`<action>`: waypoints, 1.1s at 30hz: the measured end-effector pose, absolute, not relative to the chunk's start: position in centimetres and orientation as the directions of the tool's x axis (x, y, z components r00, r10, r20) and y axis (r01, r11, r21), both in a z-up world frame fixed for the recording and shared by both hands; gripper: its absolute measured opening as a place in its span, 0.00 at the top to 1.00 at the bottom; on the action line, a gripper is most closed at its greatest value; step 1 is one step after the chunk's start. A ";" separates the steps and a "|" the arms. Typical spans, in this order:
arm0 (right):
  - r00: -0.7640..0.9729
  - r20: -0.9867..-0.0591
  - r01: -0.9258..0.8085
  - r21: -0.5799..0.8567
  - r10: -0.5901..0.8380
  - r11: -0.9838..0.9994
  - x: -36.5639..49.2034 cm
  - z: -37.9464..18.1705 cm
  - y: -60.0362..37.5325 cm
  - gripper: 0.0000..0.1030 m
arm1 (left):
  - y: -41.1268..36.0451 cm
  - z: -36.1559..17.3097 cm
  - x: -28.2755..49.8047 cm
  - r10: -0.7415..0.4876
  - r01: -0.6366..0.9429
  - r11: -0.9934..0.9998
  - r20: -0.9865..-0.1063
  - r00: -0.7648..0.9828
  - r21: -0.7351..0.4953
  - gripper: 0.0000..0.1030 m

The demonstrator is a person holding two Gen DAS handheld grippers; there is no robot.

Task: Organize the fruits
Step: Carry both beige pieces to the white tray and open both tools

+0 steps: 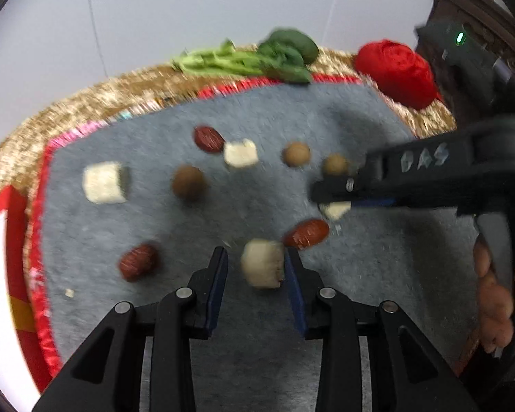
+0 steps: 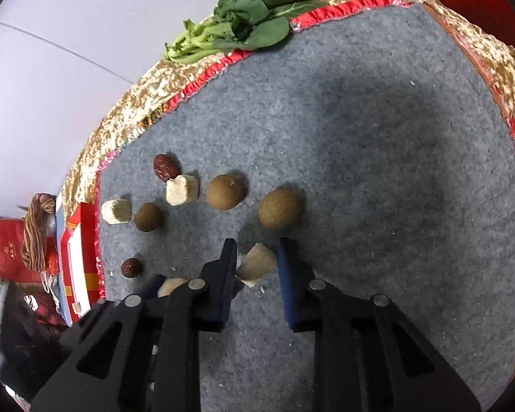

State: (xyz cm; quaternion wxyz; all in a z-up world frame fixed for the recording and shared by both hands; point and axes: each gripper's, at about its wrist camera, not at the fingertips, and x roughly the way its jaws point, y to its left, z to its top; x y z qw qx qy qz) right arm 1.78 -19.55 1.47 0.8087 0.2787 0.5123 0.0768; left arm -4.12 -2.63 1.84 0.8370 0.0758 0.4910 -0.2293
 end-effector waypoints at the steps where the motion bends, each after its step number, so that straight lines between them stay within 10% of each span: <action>1: 0.467 -0.779 0.161 0.539 0.418 0.827 1.6 1.6 -19.8 0.75 | -2.9 1.6 -4.3 -0.301 0.465 0.881 -0.861 0.411 -0.087 0.67; 6: 0.489 -0.754 0.139 0.564 0.438 0.814 1.1 2.5 -20.1 0.75 | -2.8 1.8 -4.5 -0.337 0.465 0.877 -0.849 0.407 -0.126 0.84; 19: 0.515 -0.671 -0.022 0.612 0.533 0.791 0.7 5.0 -14.6 0.75 | 2.2 6.4 -6.9 -0.274 0.357 0.931 -0.784 0.556 -0.072 0.84; 33: 0.412 -0.587 -0.374 0.588 0.697 0.717 -1.6 6.0 0.3 0.75 | 17.6 9.1 -8.1 0.227 -0.229 0.968 -0.752 0.619 0.104 0.84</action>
